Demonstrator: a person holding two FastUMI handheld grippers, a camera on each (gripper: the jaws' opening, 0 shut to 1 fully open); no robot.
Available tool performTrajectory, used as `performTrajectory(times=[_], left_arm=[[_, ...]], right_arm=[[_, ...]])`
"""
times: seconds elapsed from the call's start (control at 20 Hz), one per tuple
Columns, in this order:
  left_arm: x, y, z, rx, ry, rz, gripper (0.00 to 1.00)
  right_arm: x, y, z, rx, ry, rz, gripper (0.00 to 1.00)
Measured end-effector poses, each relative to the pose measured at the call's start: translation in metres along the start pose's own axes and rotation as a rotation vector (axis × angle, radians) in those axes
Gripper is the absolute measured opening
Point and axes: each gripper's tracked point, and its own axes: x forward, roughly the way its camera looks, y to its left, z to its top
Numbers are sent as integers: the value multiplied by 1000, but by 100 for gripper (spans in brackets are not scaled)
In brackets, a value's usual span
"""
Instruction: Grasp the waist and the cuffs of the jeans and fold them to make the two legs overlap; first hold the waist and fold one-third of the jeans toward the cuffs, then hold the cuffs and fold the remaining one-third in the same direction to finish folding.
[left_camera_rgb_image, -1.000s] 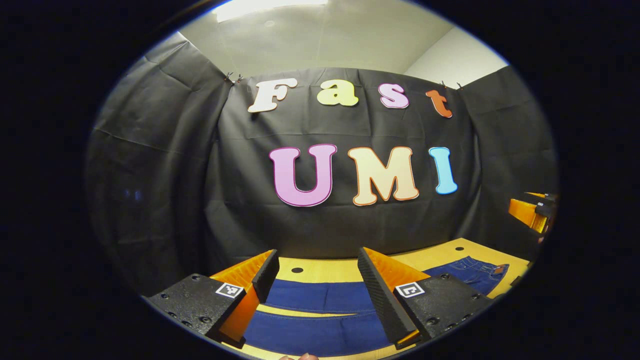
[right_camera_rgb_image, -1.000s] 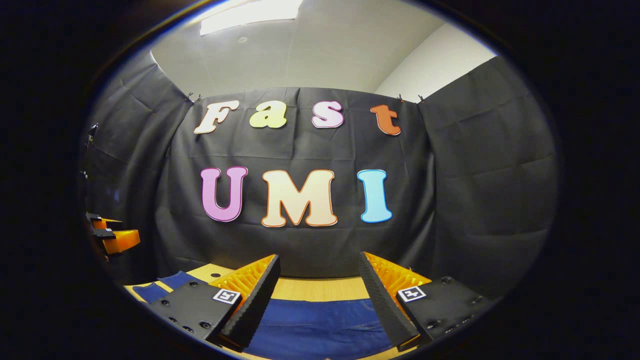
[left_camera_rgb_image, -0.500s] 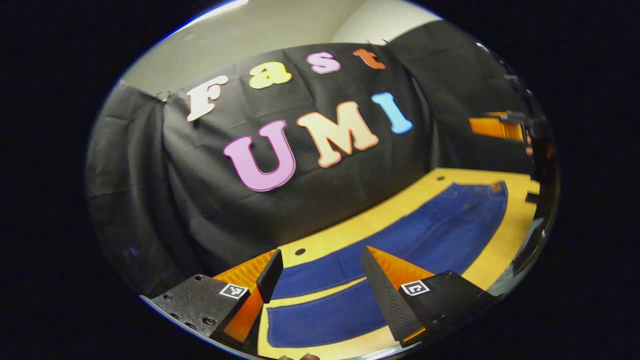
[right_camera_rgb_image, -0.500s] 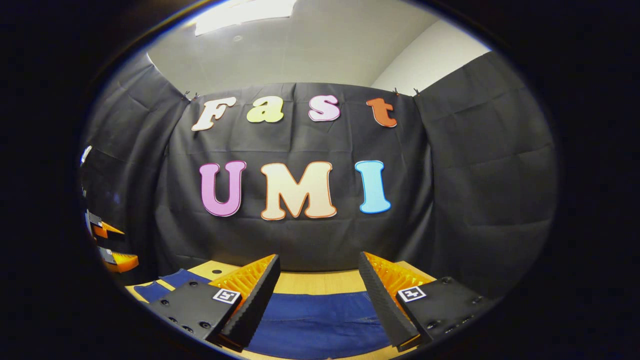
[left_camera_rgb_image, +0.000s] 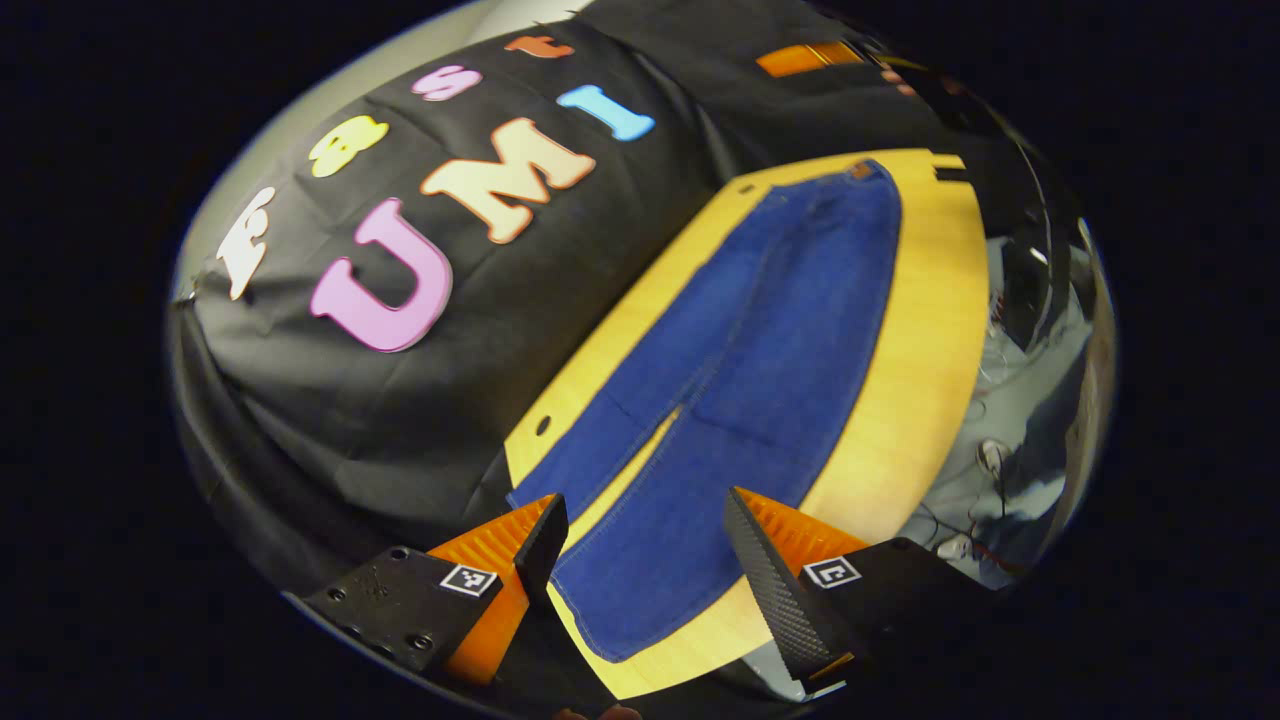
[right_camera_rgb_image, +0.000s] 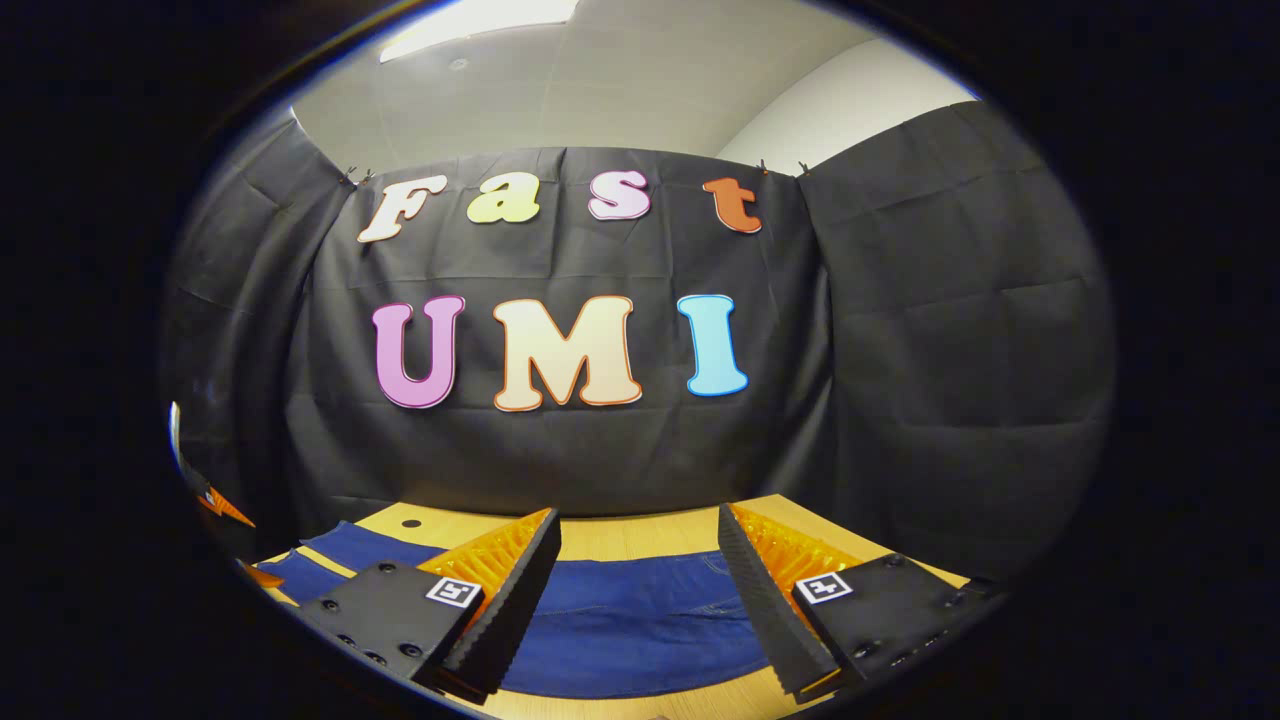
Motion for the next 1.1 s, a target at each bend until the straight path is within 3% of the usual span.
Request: performTrajectory(times=[0.35, 0.65, 0.7, 0.75, 1.1], left_arm=[[15, -37, -69, 215, 147, -137, 95], [25, -43, -110, 368, 237, -198, 96], [28, -45, -116, 386, 253, -211, 100], [31, -44, -114, 411, 245, -212, 96], [67, -23, -115, 417, 252, -194, 88]], right_arm=[[-7, -11, -13, -21, 31, -33, 98], [-11, -18, -22, -40, 56, -53, 98], [-11, -19, -22, -43, 58, -57, 98], [-12, -21, -22, -46, 58, -63, 98], [-14, -18, -26, -54, 70, -89, 98]])
